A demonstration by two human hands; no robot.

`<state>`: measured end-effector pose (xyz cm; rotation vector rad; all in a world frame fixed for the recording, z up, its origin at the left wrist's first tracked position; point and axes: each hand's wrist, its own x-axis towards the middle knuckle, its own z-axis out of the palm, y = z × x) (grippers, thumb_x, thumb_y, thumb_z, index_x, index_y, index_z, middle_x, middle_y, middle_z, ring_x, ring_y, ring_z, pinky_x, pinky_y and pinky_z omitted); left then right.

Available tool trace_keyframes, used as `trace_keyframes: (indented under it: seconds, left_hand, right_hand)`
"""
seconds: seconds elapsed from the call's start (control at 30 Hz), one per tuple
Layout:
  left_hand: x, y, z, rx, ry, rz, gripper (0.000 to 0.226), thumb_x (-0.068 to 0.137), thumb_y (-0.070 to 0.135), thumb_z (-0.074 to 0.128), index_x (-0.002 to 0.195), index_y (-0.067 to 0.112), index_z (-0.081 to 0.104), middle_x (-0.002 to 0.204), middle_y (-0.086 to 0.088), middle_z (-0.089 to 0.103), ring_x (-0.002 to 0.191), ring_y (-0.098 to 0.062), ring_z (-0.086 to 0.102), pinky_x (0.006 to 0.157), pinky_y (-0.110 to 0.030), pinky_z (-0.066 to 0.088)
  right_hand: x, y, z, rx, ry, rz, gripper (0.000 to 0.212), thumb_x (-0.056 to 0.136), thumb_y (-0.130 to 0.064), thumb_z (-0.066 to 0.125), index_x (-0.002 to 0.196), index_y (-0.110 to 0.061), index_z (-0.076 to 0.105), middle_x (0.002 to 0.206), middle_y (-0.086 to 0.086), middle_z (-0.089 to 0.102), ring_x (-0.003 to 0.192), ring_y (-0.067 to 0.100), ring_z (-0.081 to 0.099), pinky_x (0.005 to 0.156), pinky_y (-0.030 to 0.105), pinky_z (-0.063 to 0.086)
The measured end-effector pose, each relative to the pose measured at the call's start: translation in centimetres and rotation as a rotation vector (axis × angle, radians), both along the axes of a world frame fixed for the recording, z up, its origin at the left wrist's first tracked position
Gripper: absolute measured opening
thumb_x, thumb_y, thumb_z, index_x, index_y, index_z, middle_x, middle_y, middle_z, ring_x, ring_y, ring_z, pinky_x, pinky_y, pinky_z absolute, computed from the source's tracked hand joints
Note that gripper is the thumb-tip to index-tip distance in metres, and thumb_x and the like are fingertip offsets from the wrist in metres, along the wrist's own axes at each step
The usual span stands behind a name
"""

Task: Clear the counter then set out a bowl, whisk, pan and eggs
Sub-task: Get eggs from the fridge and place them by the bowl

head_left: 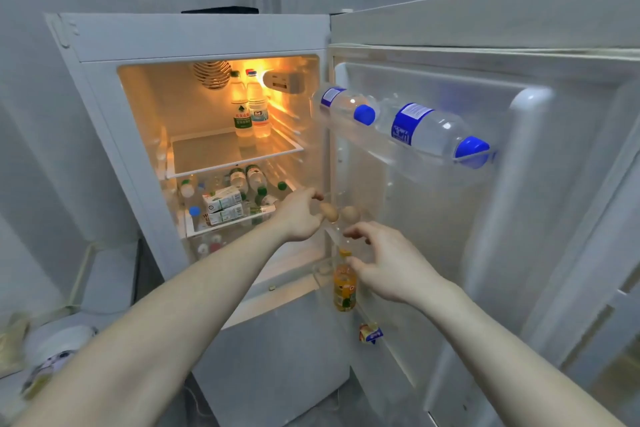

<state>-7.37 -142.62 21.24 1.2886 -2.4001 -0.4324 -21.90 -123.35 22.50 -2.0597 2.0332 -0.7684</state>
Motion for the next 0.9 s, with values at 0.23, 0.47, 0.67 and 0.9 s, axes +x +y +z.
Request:
trace_keyframes:
  seconds: [0.23,0.47,0.67,0.9]
  left_hand:
    - [-2.4,-2.0,-0.6,-0.065,-0.105,-0.072,0.041,0.099,0.036,0.056,0.134,0.017,0.062,0.134,-0.008,0.064,0.124,-0.031,0.057,0.098,-0.035,0.045]
    - [-5.3,-3.9,0.6,0.030,-0.376,-0.110,0.052,0.090,0.035,0.058,0.140,0.021,0.059,0.135,-0.007,0.065,0.128,-0.034,0.051,0.107,-0.040,0.045]
    - [-7.2,-5.4,1.1,0.131,-0.519,-0.130,0.046,0.084,0.039,0.063,0.128,0.025,0.067,0.122,-0.004,0.068,0.106,-0.026,0.059,0.096,-0.037,0.051]
    - [-8.9,-6.4,1.3,0.193,-0.606,-0.165,0.031,0.086,0.034,0.066,0.112,0.018,0.072,0.111,-0.006,0.072,0.099,-0.029,0.065,0.090,-0.039,0.056]
  right_hand:
    - [-0.9,-7.0,0.5,0.123,-0.005,-0.073,0.054,0.090,-0.031,0.065,0.141,-0.020,0.052,0.140,0.006,0.056,0.127,0.027,0.055,0.103,0.040,0.049]
    - [-2.3,-10.1,0.7,0.299,-0.049,-0.129,0.079,0.088,-0.016,0.062,0.159,-0.014,0.028,0.157,0.012,0.039,0.141,0.031,0.044,0.113,0.039,0.043]
    - [-3.0,-10.8,0.9,0.348,-0.061,-0.112,0.076,0.091,-0.014,0.061,0.159,-0.015,0.028,0.158,0.012,0.038,0.142,0.031,0.043,0.113,0.036,0.040]
    - [-3.6,-11.1,0.7,0.381,-0.055,-0.073,0.080,0.089,-0.008,0.055,0.161,-0.017,0.021,0.162,0.013,0.031,0.147,0.032,0.036,0.118,0.037,0.035]
